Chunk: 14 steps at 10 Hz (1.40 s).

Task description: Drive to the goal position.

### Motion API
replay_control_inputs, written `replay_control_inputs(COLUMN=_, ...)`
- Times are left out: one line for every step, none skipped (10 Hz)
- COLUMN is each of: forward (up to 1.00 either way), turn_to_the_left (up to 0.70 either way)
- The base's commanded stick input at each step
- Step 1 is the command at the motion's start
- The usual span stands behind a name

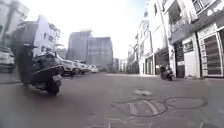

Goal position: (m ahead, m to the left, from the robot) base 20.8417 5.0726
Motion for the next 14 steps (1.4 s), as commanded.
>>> replay_control_inputs(forward=1.0, turn_to_the_left=0.0)
replay_control_inputs(forward=1.0, turn_to_the_left=0.0)
replay_control_inputs(forward=1.0, turn_to_the_left=0.0)
replay_control_inputs(forward=1.0, turn_to_the_left=0.0)
replay_control_inputs(forward=1.0, turn_to_the_left=0.0)
replay_control_inputs(forward=1.0, turn_to_the_left=0.0)
replay_control_inputs(forward=1.0, turn_to_the_left=0.0)
replay_control_inputs(forward=1.0, turn_to_the_left=0.0)
replay_control_inputs(forward=1.0, turn_to_the_left=0.0)
replay_control_inputs(forward=1.0, turn_to_the_left=0.0)
replay_control_inputs(forward=1.0, turn_to_the_left=0.0)
replay_control_inputs(forward=1.0, turn_to_the_left=0.0)
replay_control_inputs(forward=1.0, turn_to_the_left=0.17)
replay_control_inputs(forward=1.0, turn_to_the_left=0.36)
